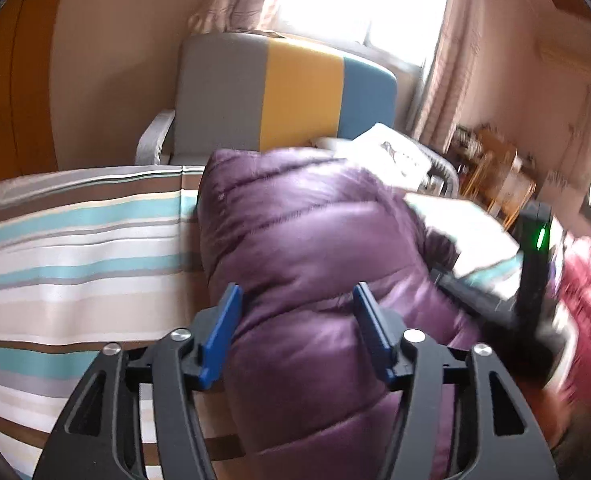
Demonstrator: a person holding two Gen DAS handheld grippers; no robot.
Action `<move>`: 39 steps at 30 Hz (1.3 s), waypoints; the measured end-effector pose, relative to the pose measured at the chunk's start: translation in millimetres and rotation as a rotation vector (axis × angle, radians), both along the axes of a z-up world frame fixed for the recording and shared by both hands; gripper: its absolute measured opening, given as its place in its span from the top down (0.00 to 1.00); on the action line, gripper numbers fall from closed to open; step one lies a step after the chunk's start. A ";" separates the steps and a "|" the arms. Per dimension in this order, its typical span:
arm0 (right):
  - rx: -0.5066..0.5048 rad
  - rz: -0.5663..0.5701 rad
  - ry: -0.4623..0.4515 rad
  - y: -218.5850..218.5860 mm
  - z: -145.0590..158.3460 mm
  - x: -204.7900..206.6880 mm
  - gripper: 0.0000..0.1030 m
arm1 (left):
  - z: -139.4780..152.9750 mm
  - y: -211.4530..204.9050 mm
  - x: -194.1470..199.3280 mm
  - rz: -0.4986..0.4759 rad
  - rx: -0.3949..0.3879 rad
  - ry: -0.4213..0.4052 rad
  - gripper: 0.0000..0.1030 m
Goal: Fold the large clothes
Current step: 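Grasp the purple jacket bundle with the right tool while the left tool grasps beside it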
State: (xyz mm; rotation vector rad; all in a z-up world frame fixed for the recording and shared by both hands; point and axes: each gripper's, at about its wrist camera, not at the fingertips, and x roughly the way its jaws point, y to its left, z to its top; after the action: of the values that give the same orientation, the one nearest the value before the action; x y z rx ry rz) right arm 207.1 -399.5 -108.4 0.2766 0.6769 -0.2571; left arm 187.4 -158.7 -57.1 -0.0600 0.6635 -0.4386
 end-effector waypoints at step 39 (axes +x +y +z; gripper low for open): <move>0.047 0.113 0.046 0.3 48.0 47.2 0.72 | 10.5 -62.8 116.2 0.141 0.246 0.108 0.12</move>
State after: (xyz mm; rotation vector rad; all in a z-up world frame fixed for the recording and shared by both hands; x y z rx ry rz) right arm 254.3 -399.2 -60.4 0.2770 0.7417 -0.1402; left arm 303.5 -221.5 -46.5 0.1027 0.8100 -0.2173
